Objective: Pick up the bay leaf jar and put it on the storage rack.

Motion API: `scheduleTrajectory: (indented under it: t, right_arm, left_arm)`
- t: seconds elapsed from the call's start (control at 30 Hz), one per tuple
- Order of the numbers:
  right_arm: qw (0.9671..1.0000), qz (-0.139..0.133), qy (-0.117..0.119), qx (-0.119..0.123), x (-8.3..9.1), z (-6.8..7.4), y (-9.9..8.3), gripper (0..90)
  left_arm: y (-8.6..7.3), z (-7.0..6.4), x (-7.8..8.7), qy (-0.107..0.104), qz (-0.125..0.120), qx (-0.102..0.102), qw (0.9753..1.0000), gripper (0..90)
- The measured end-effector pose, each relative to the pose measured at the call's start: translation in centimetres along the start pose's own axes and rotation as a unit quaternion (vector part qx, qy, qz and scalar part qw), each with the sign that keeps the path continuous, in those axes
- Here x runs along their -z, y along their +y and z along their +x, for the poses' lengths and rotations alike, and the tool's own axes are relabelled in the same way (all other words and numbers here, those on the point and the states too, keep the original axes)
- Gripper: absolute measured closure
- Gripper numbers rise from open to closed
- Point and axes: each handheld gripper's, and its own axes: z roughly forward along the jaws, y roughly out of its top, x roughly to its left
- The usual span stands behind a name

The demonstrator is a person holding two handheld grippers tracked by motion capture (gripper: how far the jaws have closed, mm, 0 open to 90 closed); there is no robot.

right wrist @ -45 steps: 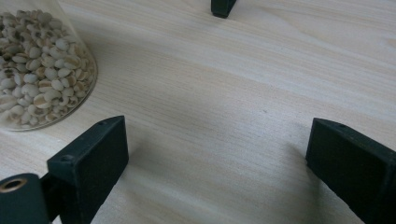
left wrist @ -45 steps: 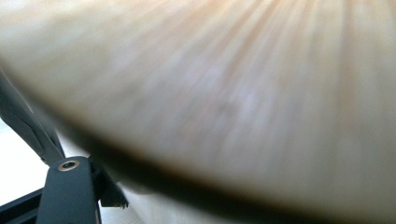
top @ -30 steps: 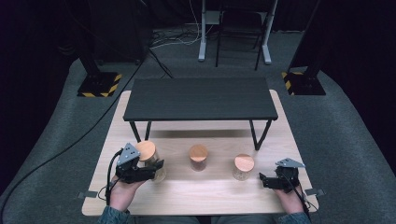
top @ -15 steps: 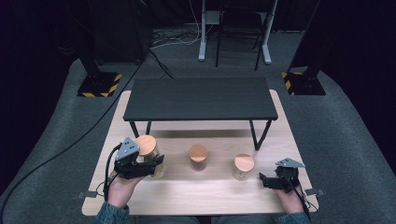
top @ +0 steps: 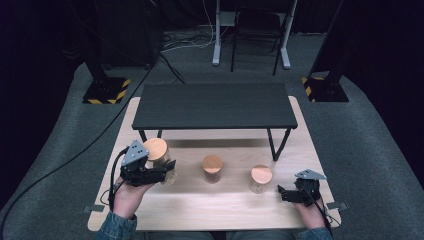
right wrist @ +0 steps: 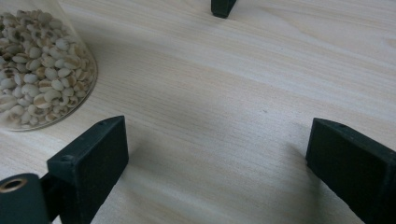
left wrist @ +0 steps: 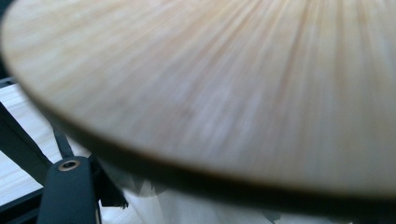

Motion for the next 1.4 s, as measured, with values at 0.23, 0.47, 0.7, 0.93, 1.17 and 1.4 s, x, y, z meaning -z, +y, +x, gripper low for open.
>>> scheduleTrajectory:
  t: [0.23, 0.47, 0.7, 0.93, 1.17, 1.4]
  right_arm:
    - [1.0000, 0.000, 0.000, 0.000, 0.0, 0.0, 0.0, 4.8]
    - [1.0000, 0.000, 0.000, 0.000, 0.0, 0.0, 0.0, 4.8]
    - [1.0000, 0.000, 0.000, 0.000, 0.0, 0.0, 0.0, 4.7]
    - [1.0000, 0.000, 0.001, 0.000, 0.0, 0.0, 0.0, 4.7]
    - [1.0000, 0.000, 0.001, 0.000, 0.0, 0.0, 0.0, 4.7]
    - [1.0000, 0.000, 0.001, 0.000, 0.0, 0.0, 0.0, 4.7]
  left_arm:
    - [1.5, -0.2, 0.3, -0.001, 0.001, -0.004, 1.0000, 24.6]
    - [2.7, -0.3, 0.4, 0.000, -0.002, -0.006, 1.0000, 24.6]
    - [4.0, -0.4, 0.6, 0.002, -0.004, -0.013, 0.9999, 24.6]
    - [5.7, -0.4, 1.0, 0.002, -0.005, -0.024, 0.9997, 24.6]
    - [6.6, -0.1, 1.1, 0.000, -0.008, -0.023, 0.9997, 24.6]
    - [7.8, 0.2, 1.2, -0.006, -0.012, -0.023, 0.9997, 24.6]
